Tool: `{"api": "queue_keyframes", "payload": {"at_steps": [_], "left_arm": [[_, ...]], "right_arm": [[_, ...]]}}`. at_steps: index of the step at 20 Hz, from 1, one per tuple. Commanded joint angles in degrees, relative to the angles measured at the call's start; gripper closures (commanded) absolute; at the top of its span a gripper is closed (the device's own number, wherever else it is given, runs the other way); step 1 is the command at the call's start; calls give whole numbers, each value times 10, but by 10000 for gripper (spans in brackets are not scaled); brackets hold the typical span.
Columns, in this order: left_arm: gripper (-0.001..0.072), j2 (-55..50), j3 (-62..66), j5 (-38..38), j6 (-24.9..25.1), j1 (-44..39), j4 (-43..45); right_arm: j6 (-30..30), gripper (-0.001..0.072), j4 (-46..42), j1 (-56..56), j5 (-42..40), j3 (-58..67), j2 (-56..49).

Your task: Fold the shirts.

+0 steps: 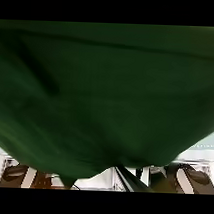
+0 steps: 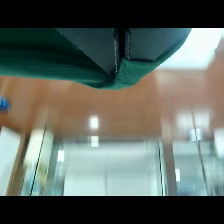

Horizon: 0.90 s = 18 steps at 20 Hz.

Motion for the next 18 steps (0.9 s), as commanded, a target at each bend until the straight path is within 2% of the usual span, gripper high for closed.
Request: {"api": "queue_keyframes", "payload": {"at_steps": [1, 5, 7, 11, 13, 16, 18], "left_arm": [[689, -35, -94, 33, -3, -8, -5], [689, -156, -165, 102, -3, -39, -38], [689, -247, -168, 144, -3, -70, -54], [688, -413, -152, 268, -3, -126, -55], [688, -488, -124, 304, -21, -134, -63], [688, -579, -73, 312, -77, -133, -81], [688, -619, -50, 312, -80, -134, -93]], "right_arm": [[1, 692, 42, 0, -45, -140, -10], [-21, 692, 59, 1, -154, -240, -111], [-37, 692, 81, 1, -218, -241, -196], [-75, 692, 190, 4, -315, -240, -360], [-75, 692, 208, 10, -362, -227, -433], [-90, 692, 236, 19, -380, -180, -528], [-82, 692, 235, 22, -374, -144, -572]]}}
